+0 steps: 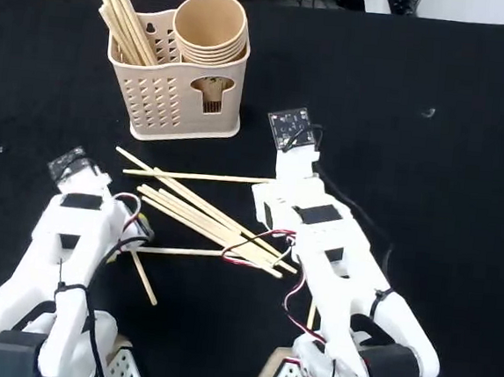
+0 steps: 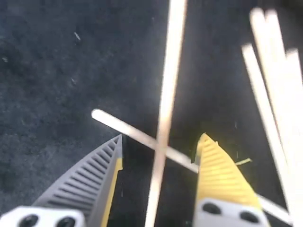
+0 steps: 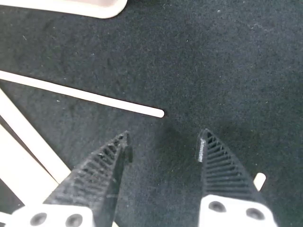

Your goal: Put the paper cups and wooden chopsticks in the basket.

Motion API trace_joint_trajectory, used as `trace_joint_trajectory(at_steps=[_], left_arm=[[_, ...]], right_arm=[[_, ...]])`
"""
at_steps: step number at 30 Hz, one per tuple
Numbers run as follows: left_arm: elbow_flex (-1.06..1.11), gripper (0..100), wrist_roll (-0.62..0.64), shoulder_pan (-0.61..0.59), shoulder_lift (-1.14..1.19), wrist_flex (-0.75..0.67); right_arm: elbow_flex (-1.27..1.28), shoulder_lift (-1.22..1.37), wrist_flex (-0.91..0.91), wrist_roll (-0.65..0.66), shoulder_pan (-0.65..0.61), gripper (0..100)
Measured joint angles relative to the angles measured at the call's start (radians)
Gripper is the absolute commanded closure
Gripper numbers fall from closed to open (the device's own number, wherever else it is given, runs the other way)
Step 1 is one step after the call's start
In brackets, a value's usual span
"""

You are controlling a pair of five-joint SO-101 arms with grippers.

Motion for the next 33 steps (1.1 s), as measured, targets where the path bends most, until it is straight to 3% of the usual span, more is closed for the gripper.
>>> trace_joint_trajectory(at_steps=[24, 30, 33], left_arm=[[0.014, 76, -0.003, -0.034, 0.0, -0.011], [0.014, 93, 0.011, -0.034, -0.002, -0.018], [0.012, 94, 0.017, -0.034, -0.003, -0.023]], right_arm=[[0.0, 0.0, 0.0, 0.0, 0.0, 76.9], [0.0, 0.0, 0.0, 0.0, 0.0, 76.9], [0.0, 0.0, 0.0, 0.0, 0.0, 76.9]])
